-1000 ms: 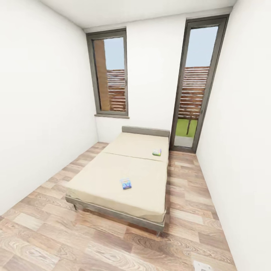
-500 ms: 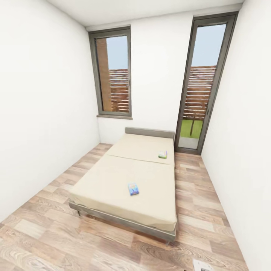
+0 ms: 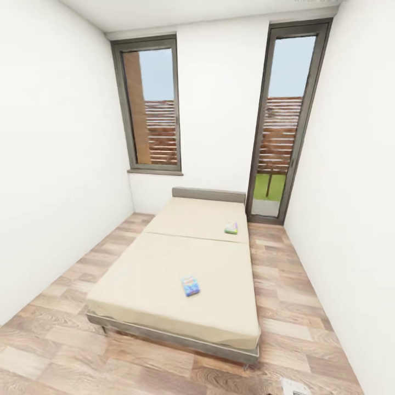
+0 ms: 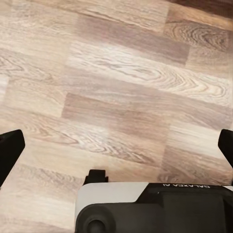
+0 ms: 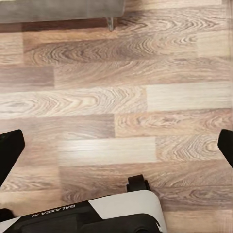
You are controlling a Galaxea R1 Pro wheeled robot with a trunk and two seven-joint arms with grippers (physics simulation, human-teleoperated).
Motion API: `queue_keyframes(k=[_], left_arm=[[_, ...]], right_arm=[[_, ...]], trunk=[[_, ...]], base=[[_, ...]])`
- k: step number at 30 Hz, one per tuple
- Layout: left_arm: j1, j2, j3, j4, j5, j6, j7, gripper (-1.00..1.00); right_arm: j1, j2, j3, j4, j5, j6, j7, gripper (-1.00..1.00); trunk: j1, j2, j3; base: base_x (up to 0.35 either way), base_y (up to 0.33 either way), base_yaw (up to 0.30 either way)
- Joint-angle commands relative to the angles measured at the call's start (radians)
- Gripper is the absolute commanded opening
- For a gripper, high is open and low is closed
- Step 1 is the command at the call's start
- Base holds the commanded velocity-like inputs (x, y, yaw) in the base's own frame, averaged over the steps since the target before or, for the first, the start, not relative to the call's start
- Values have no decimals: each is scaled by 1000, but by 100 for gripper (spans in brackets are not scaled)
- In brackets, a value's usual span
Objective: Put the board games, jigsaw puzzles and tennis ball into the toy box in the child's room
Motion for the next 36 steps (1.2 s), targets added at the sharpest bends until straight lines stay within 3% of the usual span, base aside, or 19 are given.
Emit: queue_keyframes(k=[1,19,36], left_arm=[[0,0,5,1,-1,-4,2,100],[0,-1,5,-1,1,-3,2,100],[0,5,14,-6,8,-3,1,100]], right_arm=[[0,0,-4,-2,-4,6,-2,100],[0,0,-4,-2,-3,5,-2,100],[9,-3,2,-2,15,3,-2,100]], trunk=[[1,-1,-1],[1,-1,-1],[1,-1,-1]], base=[[107,42,-277],[16,6,-277],[0,0,-34]])
